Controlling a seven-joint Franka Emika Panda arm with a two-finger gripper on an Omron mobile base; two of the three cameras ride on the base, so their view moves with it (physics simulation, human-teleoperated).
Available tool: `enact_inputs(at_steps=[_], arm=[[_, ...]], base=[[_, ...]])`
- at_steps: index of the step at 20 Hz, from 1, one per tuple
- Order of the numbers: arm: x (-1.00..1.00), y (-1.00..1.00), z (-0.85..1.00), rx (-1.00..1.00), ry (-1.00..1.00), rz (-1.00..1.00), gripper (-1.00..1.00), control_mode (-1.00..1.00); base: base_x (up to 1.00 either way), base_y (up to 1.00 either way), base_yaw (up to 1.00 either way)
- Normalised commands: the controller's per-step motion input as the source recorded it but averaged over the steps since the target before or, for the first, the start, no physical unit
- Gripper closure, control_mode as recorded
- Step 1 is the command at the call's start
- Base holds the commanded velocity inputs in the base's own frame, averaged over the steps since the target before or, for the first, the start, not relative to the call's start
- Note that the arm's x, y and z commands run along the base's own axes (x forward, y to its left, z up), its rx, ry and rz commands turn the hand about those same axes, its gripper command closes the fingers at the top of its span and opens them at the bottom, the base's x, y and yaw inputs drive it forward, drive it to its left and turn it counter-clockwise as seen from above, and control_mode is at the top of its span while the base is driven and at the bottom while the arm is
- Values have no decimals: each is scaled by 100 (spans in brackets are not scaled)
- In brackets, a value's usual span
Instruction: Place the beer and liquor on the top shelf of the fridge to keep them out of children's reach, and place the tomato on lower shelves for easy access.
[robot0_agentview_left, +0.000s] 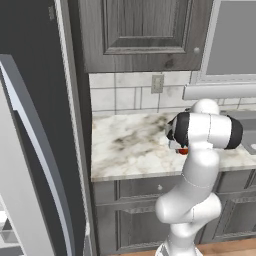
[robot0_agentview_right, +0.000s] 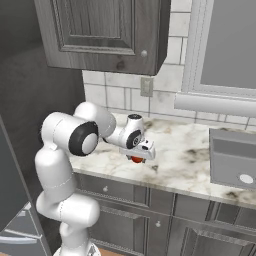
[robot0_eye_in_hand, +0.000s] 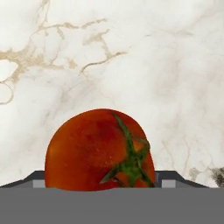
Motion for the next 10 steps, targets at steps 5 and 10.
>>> enact_inputs(at_steps=[5, 10], arm=[[-25, 0, -25, 0, 0, 0, 100, -100], [-68, 0, -4, 0, -2, 2, 100, -100]], base=[[0, 0, 0], [0, 0, 0]])
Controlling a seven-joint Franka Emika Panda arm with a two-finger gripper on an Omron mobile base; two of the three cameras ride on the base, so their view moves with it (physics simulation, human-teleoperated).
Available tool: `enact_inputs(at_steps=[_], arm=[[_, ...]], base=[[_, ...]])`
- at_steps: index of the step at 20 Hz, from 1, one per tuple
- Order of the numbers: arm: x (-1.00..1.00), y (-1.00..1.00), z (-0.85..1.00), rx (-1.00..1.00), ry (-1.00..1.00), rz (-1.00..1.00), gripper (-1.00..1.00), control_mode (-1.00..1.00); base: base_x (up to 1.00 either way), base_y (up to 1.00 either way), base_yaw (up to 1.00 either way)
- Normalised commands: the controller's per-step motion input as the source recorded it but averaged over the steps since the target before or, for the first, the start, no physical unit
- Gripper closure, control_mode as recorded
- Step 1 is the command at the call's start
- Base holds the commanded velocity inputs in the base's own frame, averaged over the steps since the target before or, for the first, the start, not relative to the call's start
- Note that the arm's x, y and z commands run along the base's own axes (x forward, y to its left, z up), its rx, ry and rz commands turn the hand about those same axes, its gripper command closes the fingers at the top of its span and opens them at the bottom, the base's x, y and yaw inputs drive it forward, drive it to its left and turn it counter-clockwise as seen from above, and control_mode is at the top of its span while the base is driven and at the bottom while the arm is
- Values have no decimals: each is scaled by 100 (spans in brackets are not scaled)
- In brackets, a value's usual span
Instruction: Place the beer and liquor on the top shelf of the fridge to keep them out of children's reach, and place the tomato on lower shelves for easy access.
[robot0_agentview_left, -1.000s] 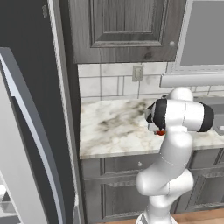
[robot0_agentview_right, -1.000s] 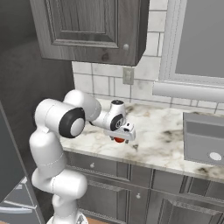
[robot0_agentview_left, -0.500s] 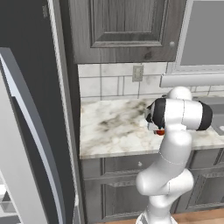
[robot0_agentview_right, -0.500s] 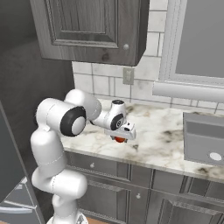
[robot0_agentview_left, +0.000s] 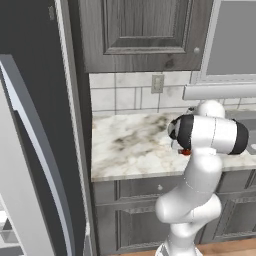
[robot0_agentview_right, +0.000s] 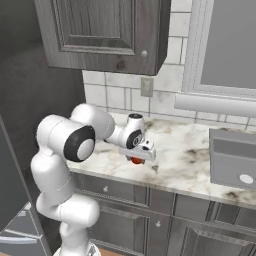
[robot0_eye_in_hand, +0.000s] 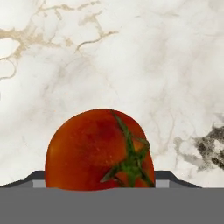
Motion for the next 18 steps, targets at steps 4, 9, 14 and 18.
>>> enact_inputs(at_steps=[4, 9, 14, 18], arm=[[-100, 0, 23, 0, -16, 8, 100, -100], [-93, 0, 93, 0, -33, 11, 100, -100], [-84, 8, 100, 0, -43, 16, 100, -100], [-83, 49, 100, -4, -34, 13, 100, -100]], base=[[0, 0, 0], [0, 0, 0], [0, 0, 0], [0, 0, 0]])
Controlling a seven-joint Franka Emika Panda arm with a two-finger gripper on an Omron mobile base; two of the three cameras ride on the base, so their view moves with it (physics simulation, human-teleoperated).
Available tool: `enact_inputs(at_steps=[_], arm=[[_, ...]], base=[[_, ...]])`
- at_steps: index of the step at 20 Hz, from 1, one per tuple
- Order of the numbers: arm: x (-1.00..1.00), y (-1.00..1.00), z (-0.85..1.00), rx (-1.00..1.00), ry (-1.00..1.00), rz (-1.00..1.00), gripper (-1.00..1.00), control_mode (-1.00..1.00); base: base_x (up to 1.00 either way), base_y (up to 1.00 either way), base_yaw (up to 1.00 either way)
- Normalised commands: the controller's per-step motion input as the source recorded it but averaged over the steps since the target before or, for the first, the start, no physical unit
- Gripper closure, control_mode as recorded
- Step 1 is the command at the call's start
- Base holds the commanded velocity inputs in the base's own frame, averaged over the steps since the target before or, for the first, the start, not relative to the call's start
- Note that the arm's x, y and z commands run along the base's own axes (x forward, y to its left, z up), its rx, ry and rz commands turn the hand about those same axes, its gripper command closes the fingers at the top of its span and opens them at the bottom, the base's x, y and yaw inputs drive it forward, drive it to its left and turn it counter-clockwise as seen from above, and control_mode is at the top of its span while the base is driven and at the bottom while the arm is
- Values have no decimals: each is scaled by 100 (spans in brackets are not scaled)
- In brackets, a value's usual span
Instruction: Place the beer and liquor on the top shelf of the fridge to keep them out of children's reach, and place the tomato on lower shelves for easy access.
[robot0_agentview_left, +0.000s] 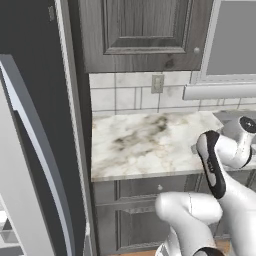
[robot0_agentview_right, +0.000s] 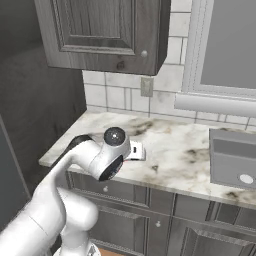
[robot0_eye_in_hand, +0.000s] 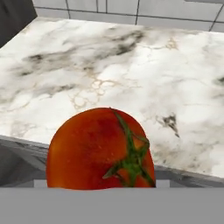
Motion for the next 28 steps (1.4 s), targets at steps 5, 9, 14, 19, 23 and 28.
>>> enact_inputs(at_steps=[5, 9, 14, 19, 23, 28], arm=[[-54, 70, 100, -9, -15, 11, 100, -100], [-52, 53, 100, -11, -3, 11, 100, -100], [-50, 32, 100, -10, 0, 8, 100, -100], [-56, 16, 75, -11, 0, 7, 100, -100], [-83, 9, 19, -11, 0, 13, 100, -100], [0, 0, 0, 0, 0, 0, 100, 100]], base=[[0, 0, 0], [0, 0, 0], [0, 0, 0], [0, 0, 0], [0, 0, 0], [-100, 0, 34]])
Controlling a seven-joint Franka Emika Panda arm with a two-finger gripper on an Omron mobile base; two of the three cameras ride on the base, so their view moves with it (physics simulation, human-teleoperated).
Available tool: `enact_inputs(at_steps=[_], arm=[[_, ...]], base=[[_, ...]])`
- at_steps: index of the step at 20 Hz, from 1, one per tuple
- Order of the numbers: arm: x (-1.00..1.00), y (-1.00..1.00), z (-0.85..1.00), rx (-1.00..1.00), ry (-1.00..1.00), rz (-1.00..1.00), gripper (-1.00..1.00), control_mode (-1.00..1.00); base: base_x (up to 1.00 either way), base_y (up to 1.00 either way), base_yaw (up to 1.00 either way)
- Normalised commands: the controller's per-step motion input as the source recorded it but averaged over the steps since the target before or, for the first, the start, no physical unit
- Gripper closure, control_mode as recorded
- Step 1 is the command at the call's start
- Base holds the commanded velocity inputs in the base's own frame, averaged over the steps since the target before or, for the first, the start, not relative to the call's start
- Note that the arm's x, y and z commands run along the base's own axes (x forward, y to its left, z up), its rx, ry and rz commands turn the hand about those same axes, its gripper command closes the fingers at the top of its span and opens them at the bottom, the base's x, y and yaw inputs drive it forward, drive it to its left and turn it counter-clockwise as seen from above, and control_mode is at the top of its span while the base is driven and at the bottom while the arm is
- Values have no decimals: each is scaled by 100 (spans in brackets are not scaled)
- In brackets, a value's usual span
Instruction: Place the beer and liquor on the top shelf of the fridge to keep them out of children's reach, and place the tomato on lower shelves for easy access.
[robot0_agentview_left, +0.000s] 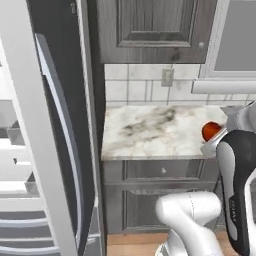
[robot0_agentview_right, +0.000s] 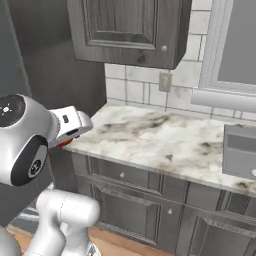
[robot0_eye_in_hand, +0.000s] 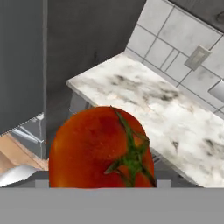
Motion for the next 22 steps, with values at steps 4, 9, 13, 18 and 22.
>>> enact_inputs(at_steps=[4, 9, 13, 18, 22], arm=[[0, 0, 0, 0, 0, 0, 100, 100], [0, 0, 0, 0, 0, 0, 100, 100], [0, 0, 0, 0, 0, 0, 100, 100], [0, 0, 0, 0, 0, 0, 100, 100], [0, 0, 0, 0, 0, 0, 100, 100]], base=[[-100, 0, 52], [-100, 17, 57], [-67, 73, 52], [-7, 99, 30], [35, 100, 3]])
